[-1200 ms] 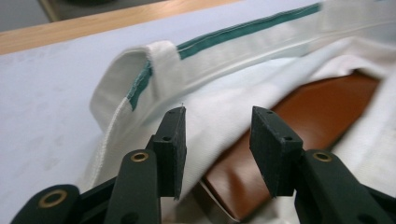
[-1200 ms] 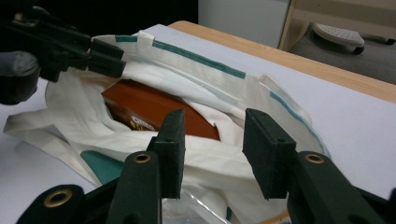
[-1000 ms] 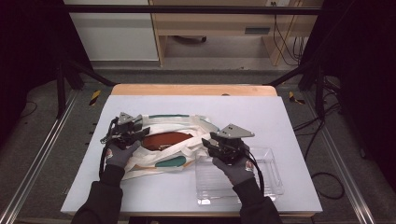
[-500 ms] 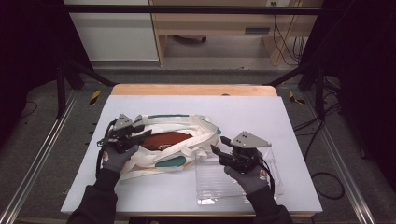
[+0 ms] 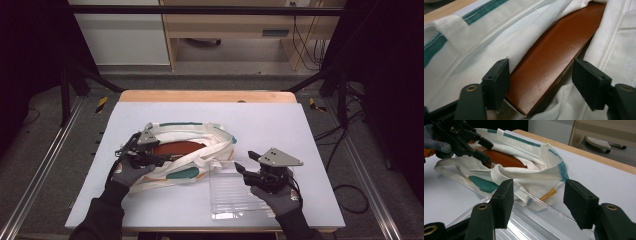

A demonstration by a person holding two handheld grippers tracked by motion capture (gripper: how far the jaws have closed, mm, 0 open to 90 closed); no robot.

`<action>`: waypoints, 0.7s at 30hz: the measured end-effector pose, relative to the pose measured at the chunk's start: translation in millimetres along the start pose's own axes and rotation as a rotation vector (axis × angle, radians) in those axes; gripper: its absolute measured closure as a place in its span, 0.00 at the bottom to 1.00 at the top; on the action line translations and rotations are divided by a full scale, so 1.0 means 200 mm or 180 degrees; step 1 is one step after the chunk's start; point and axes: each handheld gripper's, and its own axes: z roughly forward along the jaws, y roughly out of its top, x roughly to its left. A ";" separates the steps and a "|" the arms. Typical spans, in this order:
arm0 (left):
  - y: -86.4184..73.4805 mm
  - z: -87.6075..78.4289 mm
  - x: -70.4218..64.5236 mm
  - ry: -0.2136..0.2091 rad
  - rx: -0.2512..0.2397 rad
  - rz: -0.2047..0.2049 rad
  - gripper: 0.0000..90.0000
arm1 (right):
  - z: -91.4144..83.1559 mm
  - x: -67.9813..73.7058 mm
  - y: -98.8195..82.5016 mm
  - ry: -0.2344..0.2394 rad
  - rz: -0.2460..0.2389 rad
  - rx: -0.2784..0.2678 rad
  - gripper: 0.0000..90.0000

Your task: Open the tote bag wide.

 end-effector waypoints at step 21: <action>0.01 0.11 0.05 -0.0064 0.0097 0.0235 0.12 | 0.01 -0.03 -0.01 0.0016 0.0040 0.0080 0.43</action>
